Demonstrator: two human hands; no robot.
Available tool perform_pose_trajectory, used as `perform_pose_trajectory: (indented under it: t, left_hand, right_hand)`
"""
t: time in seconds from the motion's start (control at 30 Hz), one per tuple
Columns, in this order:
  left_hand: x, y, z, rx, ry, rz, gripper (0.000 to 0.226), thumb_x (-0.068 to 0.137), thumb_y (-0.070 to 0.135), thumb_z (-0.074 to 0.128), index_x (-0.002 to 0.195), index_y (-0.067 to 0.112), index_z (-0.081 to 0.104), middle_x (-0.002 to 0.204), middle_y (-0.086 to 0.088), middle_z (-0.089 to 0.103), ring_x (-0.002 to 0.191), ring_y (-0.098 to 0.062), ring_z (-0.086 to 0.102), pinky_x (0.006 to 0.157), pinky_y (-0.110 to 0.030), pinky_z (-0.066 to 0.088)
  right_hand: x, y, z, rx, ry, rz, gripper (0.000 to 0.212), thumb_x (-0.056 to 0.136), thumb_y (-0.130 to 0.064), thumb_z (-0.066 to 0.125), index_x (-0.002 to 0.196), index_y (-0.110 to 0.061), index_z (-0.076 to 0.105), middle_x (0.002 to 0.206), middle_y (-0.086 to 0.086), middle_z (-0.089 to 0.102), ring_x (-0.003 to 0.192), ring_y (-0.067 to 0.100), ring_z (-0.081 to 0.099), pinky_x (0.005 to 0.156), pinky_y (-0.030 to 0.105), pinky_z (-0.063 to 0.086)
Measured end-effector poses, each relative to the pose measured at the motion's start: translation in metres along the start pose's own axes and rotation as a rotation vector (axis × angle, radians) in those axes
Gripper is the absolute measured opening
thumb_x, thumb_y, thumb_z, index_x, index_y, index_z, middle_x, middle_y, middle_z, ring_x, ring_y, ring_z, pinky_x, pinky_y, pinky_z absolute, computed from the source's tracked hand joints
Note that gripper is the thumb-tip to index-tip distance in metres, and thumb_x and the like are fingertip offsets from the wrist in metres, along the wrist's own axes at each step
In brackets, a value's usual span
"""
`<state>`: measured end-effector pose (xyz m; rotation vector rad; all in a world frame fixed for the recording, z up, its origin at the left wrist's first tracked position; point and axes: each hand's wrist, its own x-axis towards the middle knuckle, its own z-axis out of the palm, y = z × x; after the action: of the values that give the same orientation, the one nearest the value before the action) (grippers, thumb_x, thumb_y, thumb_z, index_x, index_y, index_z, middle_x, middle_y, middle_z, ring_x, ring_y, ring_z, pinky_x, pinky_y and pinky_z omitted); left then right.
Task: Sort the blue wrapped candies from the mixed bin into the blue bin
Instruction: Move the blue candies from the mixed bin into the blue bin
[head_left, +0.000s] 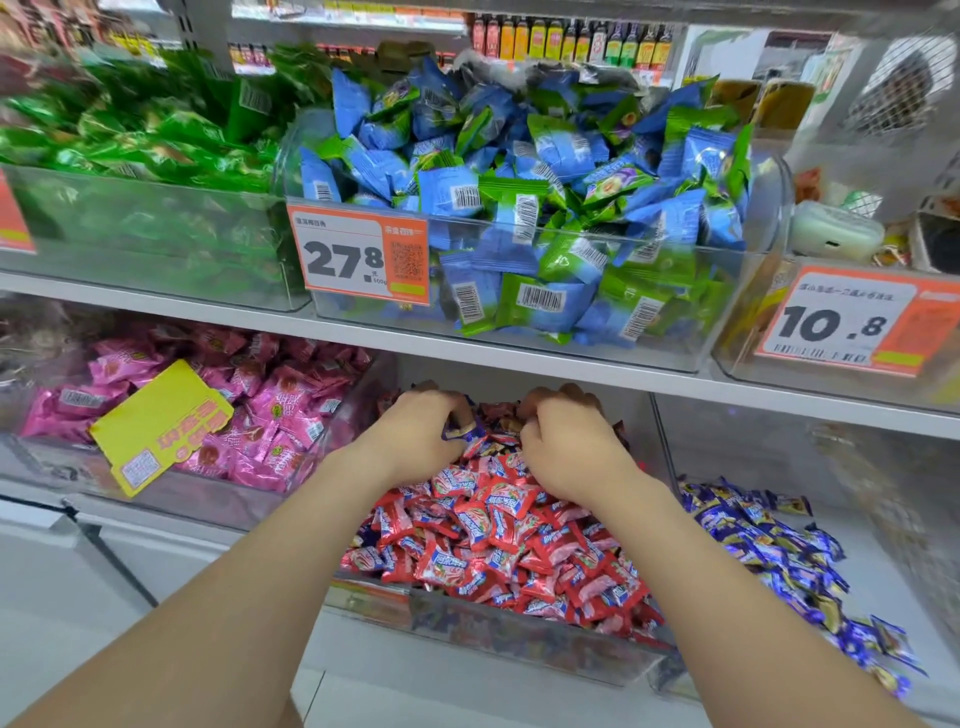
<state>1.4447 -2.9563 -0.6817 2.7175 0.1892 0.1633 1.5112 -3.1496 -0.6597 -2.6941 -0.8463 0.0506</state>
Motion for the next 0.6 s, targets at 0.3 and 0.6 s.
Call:
perform_pose_trajectory:
  t: [0.3,0.6]
  left_hand:
    - [-0.015,-0.003,-0.014,-0.093,0.144,-0.184,0.045,0.092,0.054,0.036,0.072,0.017,0.052,0.067,-0.007,0.061,0.064,-0.030,0.059,0.056,-0.033,0.039]
    - [-0.022,-0.021,-0.015,-0.032,0.165,-0.046,0.016,0.102,0.038,0.056,0.111,0.032,0.068,0.087,-0.001,0.069,0.083,-0.025,0.067,0.073,-0.041,0.057]
  right_hand:
    - [0.023,-0.007,0.013,0.003,-0.049,0.038,0.026,0.091,-0.040,0.065,0.099,-0.018,0.076,0.108,0.011,0.068,0.099,0.032,0.064,0.087,0.038,0.058]
    - [0.007,-0.009,0.001,0.110,0.010,-0.031,0.015,0.103,-0.022,0.047,0.112,-0.014,0.055,0.099,0.012,0.064,0.090,0.033,0.060,0.076,0.040,0.053]
